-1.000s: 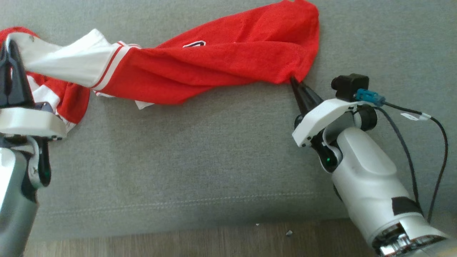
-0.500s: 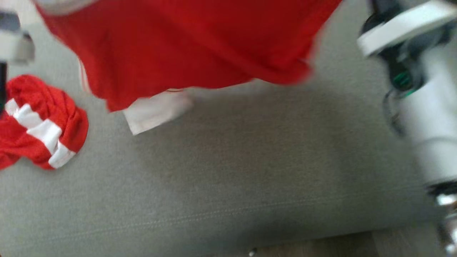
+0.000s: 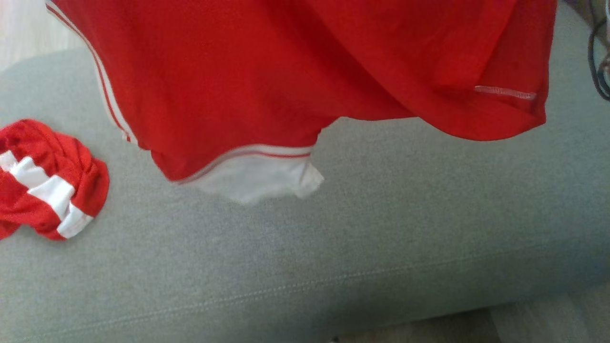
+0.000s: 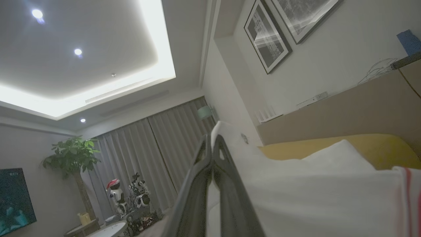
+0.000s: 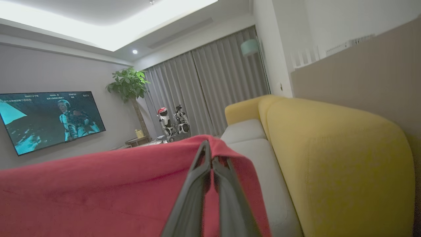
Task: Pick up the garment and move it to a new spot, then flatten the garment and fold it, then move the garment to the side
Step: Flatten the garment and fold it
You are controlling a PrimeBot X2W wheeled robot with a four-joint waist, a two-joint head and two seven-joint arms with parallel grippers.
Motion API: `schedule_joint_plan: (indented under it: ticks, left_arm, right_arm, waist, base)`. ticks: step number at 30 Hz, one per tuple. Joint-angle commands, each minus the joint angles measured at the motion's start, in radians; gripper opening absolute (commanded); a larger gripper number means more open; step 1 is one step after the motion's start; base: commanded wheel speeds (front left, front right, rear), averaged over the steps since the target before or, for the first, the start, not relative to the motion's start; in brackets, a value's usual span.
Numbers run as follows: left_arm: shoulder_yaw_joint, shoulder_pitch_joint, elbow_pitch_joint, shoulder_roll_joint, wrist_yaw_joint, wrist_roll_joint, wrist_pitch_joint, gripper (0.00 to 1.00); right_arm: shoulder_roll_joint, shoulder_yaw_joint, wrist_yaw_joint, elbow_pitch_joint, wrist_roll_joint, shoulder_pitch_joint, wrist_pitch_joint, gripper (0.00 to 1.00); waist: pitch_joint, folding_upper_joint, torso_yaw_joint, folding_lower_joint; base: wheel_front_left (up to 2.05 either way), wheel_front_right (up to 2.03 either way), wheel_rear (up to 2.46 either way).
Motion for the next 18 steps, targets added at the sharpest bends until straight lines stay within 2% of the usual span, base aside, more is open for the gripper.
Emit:
schedule_joint_plan:
  ticks: [1, 6, 10, 14, 18]
  left_arm:
    - [0.027, -0.087, 0.034, 0.015, -0.013, -0.008, 0.015, 0.0]
    - [0.016, -0.201, 0.166, -0.049, -0.026, -0.005, -0.036, 0.0]
    - [0.019, -0.214, 0.212, -0.079, -0.03, -0.016, -0.1, 0.0]
    - [0.027, -0.123, 0.21, -0.087, -0.057, -0.07, -0.145, 0.0]
    - [0.076, 0.081, 0.104, -0.056, -0.053, -0.168, -0.15, 0.0]
  right_arm:
    - [0.033, -0.014, 0.007, 0.001, 0.009, -0.049, 0.034, 0.0]
    - [0.067, -0.028, 0.007, 0.073, -0.008, -0.113, 0.022, 0.0]
    - [0.09, -0.015, 0.007, 0.079, 0.008, -0.113, 0.015, 0.0]
    - [0.071, 0.037, 0.007, 0.011, 0.06, -0.028, 0.023, 0.0]
    - [-0.004, 0.067, 0.007, -0.125, 0.149, 0.149, 0.043, 0.0]
  waist:
    - [0.039, -0.0001, 0.005, 0.0]
    - [0.121, -0.0001, 0.018, 0.0]
    - [0.152, -0.0001, 0.029, 0.0]
    - [0.156, -0.0001, 0.042, 0.0]
    - [0.136, -0.0001, 0.054, 0.0]
  base:
    - [0.0, 0.0, 0.0]
    - [0.0, 0.0, 0.0]
    - [0.0, 0.0, 0.0]
    - [0.0, 0.0, 0.0]
    - [0.0, 0.0, 0.0]
